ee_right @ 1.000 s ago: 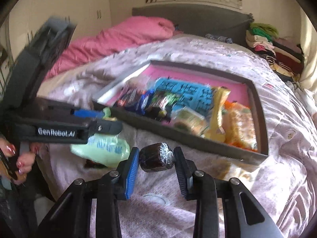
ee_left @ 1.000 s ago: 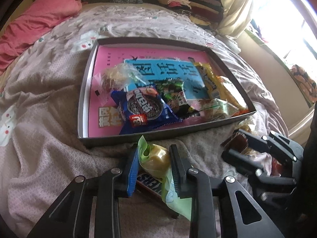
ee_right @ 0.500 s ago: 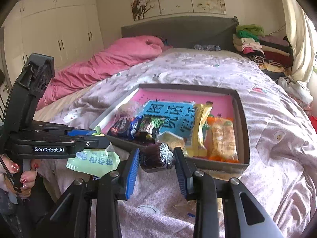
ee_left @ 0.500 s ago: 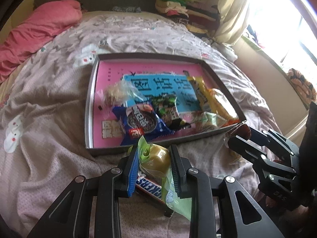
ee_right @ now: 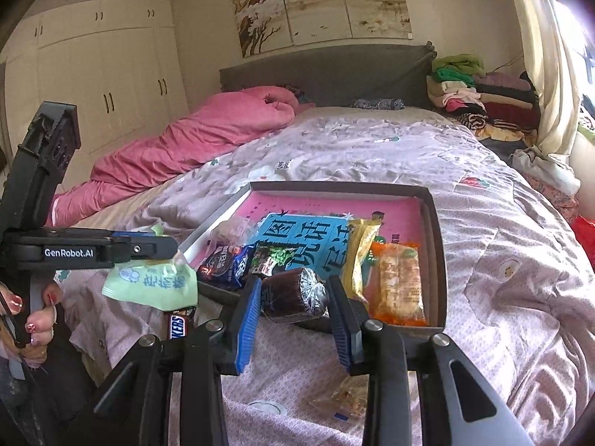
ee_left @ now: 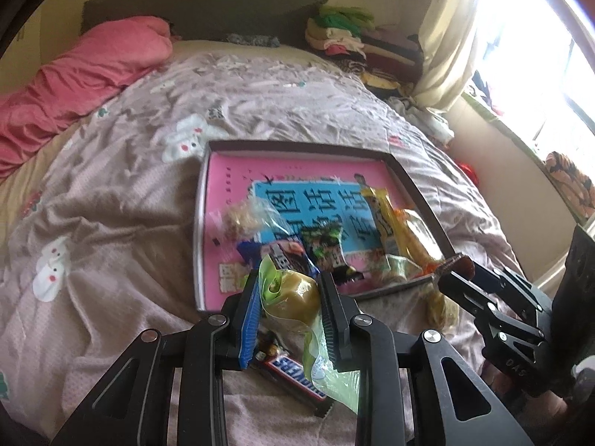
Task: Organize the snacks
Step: 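Carry the brown sweet into the tray with the right tool while the left tool carries the green packet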
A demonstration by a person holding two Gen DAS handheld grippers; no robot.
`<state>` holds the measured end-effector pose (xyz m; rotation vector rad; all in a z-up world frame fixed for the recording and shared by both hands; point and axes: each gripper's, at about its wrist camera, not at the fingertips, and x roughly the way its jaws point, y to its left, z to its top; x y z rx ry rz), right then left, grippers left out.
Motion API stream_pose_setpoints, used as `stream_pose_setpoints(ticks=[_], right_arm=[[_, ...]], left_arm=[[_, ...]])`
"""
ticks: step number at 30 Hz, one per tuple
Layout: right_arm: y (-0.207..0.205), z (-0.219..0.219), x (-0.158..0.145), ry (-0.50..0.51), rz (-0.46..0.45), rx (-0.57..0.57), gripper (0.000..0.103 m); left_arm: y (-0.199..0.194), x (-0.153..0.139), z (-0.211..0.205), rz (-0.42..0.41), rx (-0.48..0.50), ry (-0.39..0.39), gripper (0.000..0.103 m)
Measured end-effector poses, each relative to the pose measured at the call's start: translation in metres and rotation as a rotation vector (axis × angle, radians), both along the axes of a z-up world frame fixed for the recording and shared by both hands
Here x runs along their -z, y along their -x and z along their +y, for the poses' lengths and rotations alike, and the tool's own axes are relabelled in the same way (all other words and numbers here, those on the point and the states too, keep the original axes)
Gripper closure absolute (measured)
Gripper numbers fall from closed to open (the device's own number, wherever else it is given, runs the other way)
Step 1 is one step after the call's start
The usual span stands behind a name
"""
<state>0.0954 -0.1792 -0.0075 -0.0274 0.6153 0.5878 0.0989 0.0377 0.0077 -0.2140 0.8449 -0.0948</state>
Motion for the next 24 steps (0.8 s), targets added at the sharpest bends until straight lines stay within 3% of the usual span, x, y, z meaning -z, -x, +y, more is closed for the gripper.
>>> stream_pose_setpoints(ticks=[24], right_arm=[[-0.013,-0.024,-0.013,-0.031,-0.046,0.092,0.067]], left_arm=[[-0.009,-0.014,0.011,-0.039,-0.073,-0.009,0.073]])
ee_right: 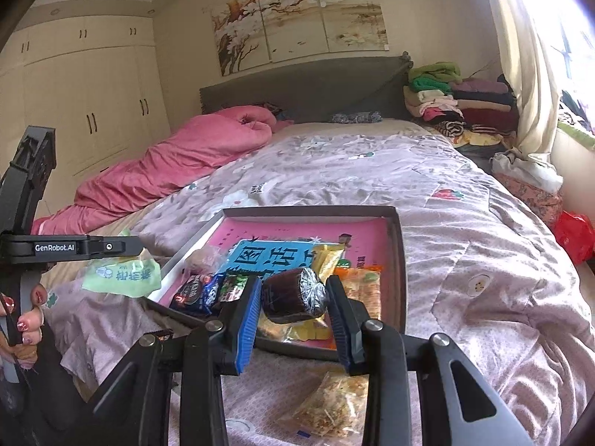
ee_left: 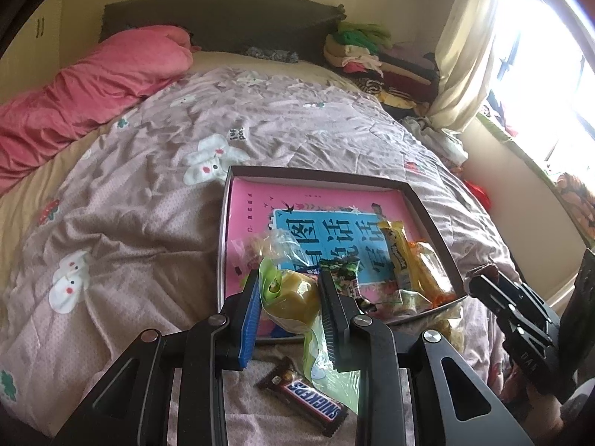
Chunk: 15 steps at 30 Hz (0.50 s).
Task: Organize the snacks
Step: 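Carry the brown sweet into the tray with the right tool while the left tool carries the green packet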
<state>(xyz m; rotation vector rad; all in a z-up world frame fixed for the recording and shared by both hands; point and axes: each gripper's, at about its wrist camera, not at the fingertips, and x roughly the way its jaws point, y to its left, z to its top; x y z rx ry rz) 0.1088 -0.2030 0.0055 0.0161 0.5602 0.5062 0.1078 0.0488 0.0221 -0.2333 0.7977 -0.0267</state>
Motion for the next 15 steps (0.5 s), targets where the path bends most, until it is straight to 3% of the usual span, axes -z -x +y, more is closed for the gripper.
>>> stream_pose_setpoints(ticks=[9,15], right_arm=[[-0.010,-0.007,0.002,-0.011,0.008,0.039,0.067],[-0.016,-0.010,0.006,-0.017,0.031,0.063,0.067]], left_arm=[[-0.008,0.011,0.009,0.005,-0.023,0.017,0.073],[-0.014,0.020,0.013,0.002,-0.039,-0.015,0.073]])
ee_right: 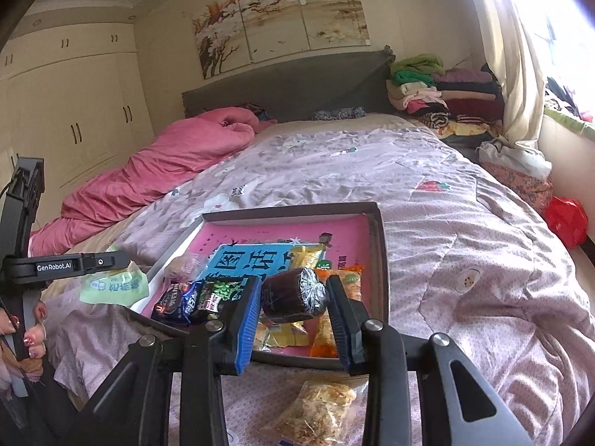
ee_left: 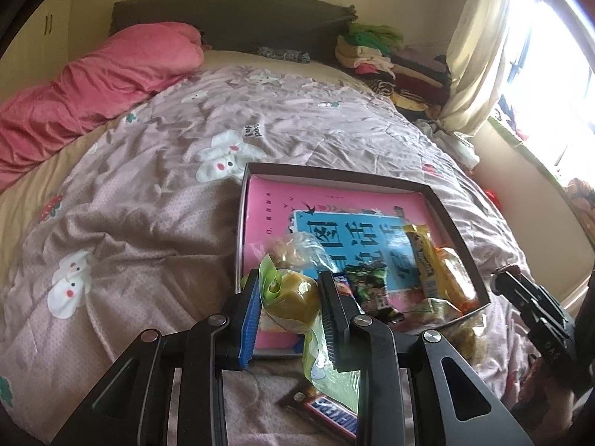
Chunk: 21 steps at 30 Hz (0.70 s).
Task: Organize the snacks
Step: 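Carry the brown sweet into the tray with the right tool while the left tool carries the green packet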
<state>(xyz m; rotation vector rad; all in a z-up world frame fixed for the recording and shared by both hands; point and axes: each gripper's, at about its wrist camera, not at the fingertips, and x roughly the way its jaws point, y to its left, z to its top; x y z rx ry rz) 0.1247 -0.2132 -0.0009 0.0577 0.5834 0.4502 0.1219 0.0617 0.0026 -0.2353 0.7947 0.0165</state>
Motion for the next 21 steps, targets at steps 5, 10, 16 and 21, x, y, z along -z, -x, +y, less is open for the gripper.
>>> stream_pose_setpoints(ticks=[5,10,16,21], right_arm=[[-0.004,0.000,0.004,-0.001,0.019,0.011,0.067],[-0.005,0.003,0.006,0.008,0.023,0.012,0.067],[-0.008,0.010,0.009,0.022,0.023,0.005,0.067],[-0.011,0.014,0.014,0.037,0.033,0.003,0.067]], left_arm=[[-0.004,0.005,0.003,-0.005,-0.008,-0.007,0.072],[-0.009,0.013,0.007,-0.023,-0.018,-0.009,0.072],[-0.017,0.023,0.010,-0.021,-0.024,0.001,0.072],[-0.019,0.028,0.008,-0.017,-0.019,0.000,0.072]])
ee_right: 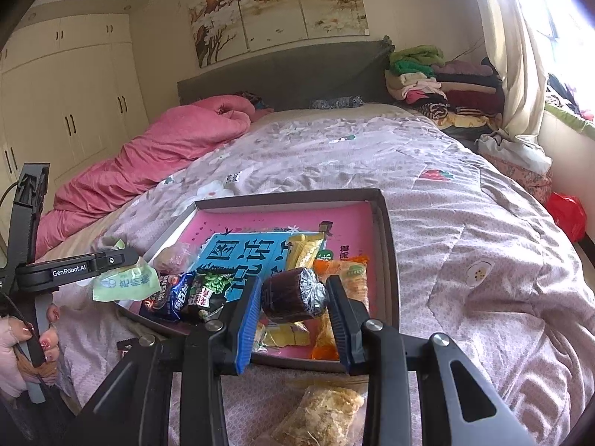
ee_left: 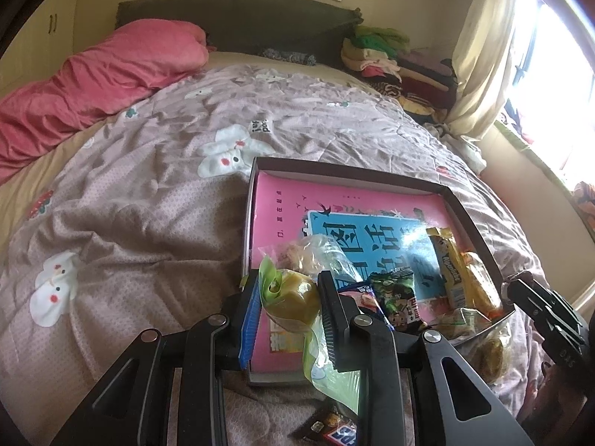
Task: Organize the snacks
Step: 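Carry the brown sweet into the tray with the right tool while the left tool carries the green packet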
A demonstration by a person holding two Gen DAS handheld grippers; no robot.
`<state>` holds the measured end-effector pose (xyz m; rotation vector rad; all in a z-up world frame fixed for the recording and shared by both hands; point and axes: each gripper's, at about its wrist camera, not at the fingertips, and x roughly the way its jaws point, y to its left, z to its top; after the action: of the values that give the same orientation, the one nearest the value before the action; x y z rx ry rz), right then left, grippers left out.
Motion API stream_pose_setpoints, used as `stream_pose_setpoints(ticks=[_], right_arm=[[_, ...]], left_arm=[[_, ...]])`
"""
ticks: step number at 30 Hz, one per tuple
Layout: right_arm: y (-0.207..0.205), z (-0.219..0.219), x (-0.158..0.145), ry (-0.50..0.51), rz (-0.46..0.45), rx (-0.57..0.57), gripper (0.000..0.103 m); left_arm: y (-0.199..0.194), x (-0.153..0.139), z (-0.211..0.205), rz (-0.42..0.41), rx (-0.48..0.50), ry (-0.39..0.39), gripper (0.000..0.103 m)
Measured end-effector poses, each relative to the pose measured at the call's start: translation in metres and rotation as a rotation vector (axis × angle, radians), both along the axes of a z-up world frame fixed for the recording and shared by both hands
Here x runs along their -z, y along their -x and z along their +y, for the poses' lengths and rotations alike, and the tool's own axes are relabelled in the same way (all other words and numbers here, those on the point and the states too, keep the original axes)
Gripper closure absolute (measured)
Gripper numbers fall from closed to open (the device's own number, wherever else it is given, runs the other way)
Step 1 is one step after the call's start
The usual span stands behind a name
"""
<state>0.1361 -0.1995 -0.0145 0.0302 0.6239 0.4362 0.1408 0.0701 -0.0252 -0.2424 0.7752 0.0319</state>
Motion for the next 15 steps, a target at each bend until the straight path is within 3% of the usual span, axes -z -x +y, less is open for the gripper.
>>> stream_pose_setpoints(ticks=[15], right_arm=[[-0.003,0.020,0.023,0.120,0.048,-0.025,0.067]], left_arm=[[-0.009,0.011,0.003,0.015,-0.003,-0.006,0.072]])
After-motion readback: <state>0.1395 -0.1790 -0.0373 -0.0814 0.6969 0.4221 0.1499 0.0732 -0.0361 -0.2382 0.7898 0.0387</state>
